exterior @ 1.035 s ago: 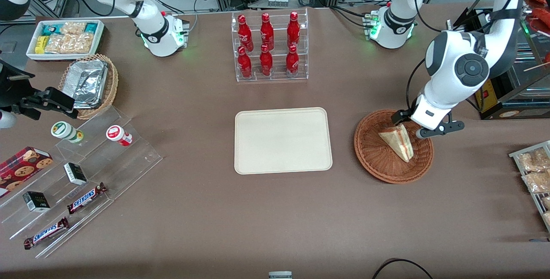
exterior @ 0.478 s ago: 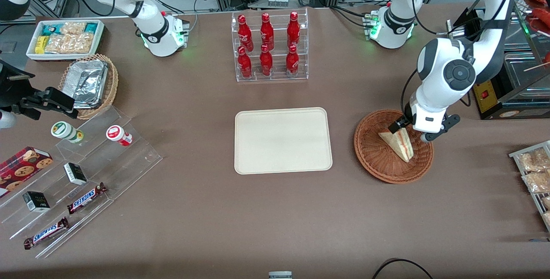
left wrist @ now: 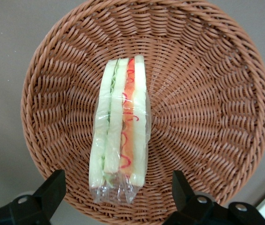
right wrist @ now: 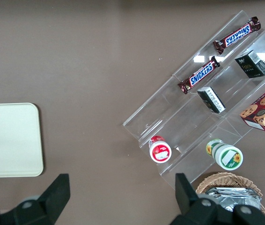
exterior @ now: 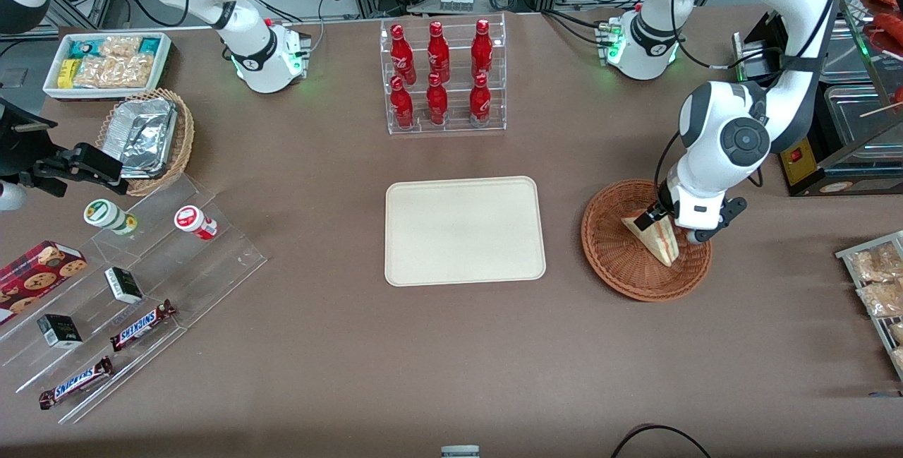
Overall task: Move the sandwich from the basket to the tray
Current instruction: 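Lower the open left gripper and close it on the sandwich, then lift the sandwich and carry it over the cream tray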
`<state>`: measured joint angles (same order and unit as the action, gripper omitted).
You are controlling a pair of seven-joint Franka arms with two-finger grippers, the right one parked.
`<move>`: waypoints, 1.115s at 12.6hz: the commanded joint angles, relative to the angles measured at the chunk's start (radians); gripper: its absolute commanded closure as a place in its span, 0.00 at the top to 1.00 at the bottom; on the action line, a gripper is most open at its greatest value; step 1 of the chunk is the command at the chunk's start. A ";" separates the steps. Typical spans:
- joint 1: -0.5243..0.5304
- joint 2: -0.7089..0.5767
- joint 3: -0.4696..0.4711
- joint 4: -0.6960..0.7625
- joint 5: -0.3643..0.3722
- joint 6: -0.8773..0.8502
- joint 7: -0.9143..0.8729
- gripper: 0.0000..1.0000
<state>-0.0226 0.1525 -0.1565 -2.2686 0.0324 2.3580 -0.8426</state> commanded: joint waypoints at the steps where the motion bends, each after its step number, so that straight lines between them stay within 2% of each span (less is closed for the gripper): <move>1: 0.003 0.022 -0.001 -0.003 -0.003 0.040 -0.030 1.00; 5: 0.003 0.047 0.000 0.000 -0.003 0.052 -0.085 0.99; 6: 0.003 0.048 0.000 -0.002 -0.003 0.052 -0.093 0.92; 7: 0.003 0.048 0.000 0.000 -0.003 0.052 -0.101 0.75; 8: 0.003 0.048 0.000 0.001 -0.003 0.050 -0.107 0.41; 9: 0.003 0.047 0.000 0.001 -0.003 0.047 -0.107 0.19; 11: 0.001 0.041 0.000 0.004 -0.003 0.038 -0.096 0.12; 14: -0.010 -0.002 -0.003 0.023 0.006 0.003 -0.087 0.10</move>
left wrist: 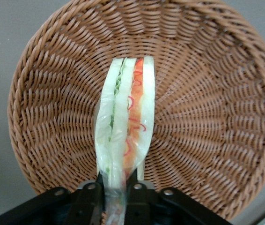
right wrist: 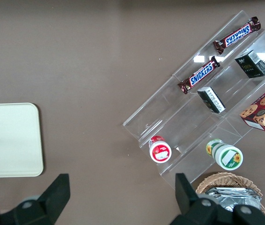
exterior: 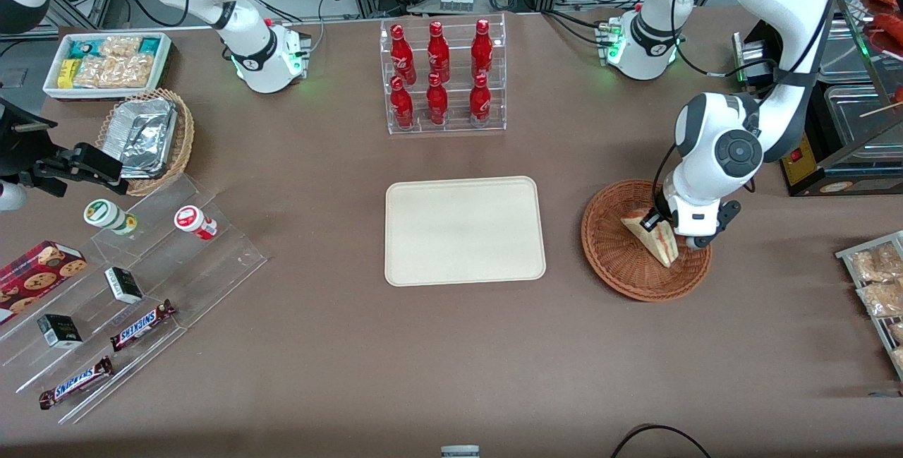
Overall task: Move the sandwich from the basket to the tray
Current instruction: 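Lift the sandwich and carry it over the cream tray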
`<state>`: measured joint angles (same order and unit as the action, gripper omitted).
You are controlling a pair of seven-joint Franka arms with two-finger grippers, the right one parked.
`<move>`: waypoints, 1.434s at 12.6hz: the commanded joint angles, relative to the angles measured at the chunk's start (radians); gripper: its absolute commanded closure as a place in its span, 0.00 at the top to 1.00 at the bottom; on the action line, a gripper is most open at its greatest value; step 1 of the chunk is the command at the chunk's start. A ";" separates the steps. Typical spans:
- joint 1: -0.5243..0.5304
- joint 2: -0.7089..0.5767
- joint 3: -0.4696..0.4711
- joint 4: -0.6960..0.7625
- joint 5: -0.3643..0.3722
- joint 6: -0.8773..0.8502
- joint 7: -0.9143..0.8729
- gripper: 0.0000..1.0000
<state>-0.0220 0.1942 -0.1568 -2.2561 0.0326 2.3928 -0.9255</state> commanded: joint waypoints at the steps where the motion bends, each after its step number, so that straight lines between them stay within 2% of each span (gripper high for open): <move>1: -0.013 -0.048 -0.007 0.044 0.007 -0.087 -0.007 0.10; 4: -0.047 -0.036 -0.018 0.182 0.012 -0.269 0.002 0.09; 9: -0.215 0.005 -0.018 0.298 0.012 -0.358 0.054 0.08; 12: -0.338 0.156 -0.018 0.546 0.012 -0.565 0.042 0.09; 15: -0.444 0.270 -0.017 0.644 0.010 -0.567 0.034 0.09; 18: -0.507 0.353 -0.017 0.711 0.009 -0.502 -0.038 0.09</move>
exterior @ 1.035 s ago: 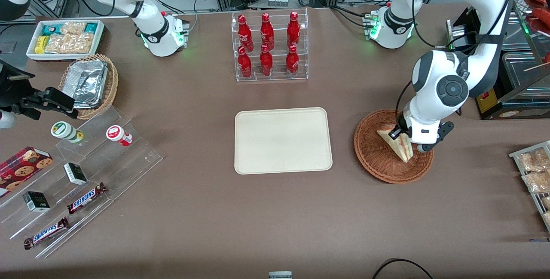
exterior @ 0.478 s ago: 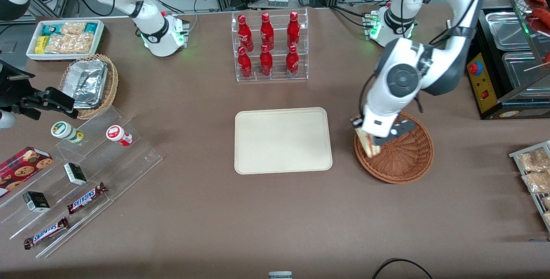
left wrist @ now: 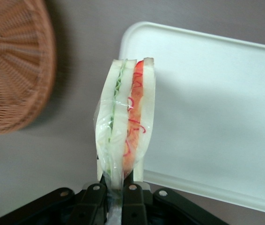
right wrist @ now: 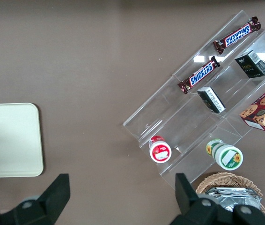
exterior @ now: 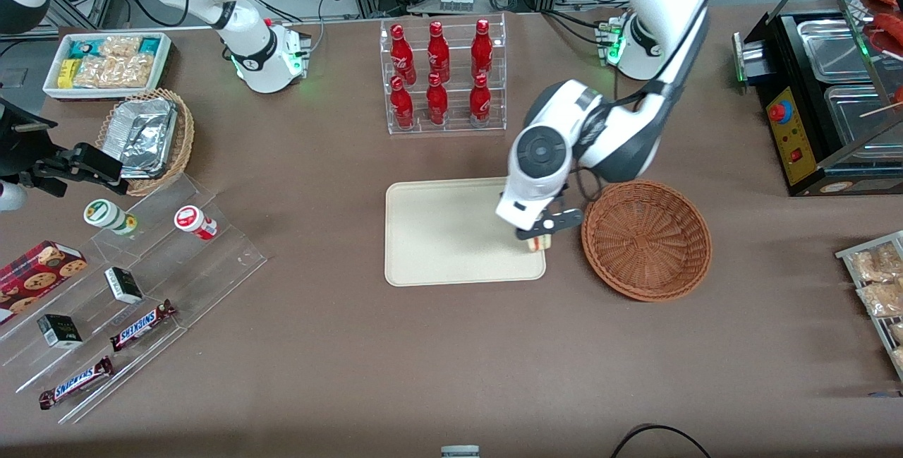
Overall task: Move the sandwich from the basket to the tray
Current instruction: 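Lift the sandwich and carry it over the cream tray, then lower the sandwich onto the tray and open the left gripper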
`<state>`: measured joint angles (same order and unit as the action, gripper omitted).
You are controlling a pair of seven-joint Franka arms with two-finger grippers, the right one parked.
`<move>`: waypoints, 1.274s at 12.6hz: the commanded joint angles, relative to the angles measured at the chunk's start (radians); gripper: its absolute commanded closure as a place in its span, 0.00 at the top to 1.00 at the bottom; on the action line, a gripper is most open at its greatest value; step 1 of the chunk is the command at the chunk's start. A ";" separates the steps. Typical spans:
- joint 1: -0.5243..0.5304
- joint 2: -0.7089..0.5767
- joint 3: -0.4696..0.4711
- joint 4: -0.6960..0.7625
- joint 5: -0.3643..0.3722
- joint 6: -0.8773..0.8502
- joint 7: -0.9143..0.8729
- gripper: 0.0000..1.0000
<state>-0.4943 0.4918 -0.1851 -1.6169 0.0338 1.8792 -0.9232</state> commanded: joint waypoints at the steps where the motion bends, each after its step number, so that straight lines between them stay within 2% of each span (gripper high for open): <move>1: -0.056 0.074 0.012 0.072 0.008 0.068 -0.058 0.09; 8: -0.170 0.157 0.012 0.072 0.012 0.288 -0.198 0.09; 13: -0.182 0.185 0.013 0.090 0.012 0.293 -0.200 0.11; 14: -0.181 0.195 0.015 0.100 0.011 0.293 -0.200 0.22; 16: -0.179 0.206 0.015 0.117 0.005 0.293 -0.204 1.00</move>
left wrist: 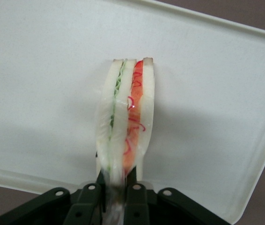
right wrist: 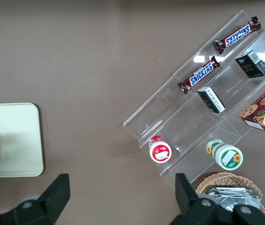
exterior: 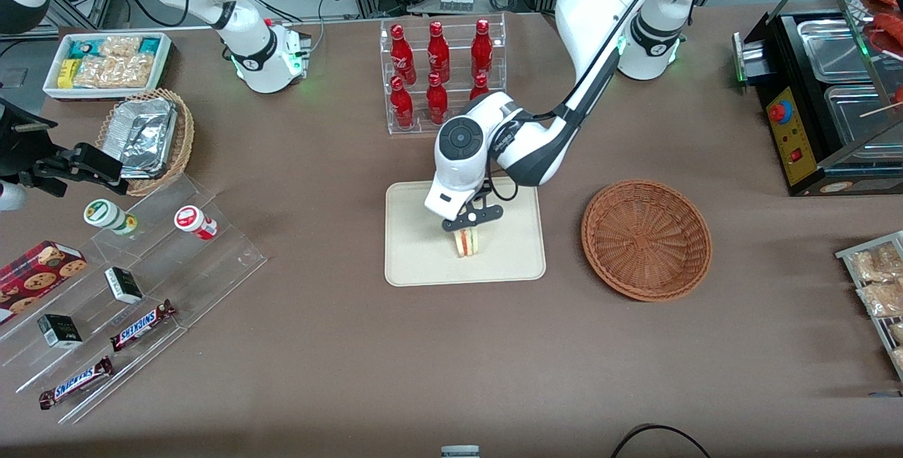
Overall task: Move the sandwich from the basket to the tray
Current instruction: 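Lower the sandwich onto the tray and open the left gripper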
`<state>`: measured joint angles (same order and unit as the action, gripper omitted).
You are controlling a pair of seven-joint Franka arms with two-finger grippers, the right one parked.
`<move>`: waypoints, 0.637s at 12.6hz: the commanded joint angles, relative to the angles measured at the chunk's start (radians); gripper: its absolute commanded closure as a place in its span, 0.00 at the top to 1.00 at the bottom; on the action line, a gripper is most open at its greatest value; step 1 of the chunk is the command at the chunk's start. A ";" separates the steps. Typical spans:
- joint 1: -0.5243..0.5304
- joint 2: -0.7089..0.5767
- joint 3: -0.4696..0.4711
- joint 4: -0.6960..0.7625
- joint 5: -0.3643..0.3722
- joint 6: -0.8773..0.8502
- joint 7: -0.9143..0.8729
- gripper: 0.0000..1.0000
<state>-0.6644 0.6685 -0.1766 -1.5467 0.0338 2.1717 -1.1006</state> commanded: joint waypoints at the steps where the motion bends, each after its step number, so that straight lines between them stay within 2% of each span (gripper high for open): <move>1: -0.009 0.026 0.006 0.046 0.005 0.000 -0.034 1.00; 8: 0.012 -0.084 0.011 0.034 0.017 -0.095 -0.019 1.00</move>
<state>-0.6570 0.6300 -0.1671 -1.4982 0.0342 2.1180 -1.1061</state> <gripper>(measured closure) 0.000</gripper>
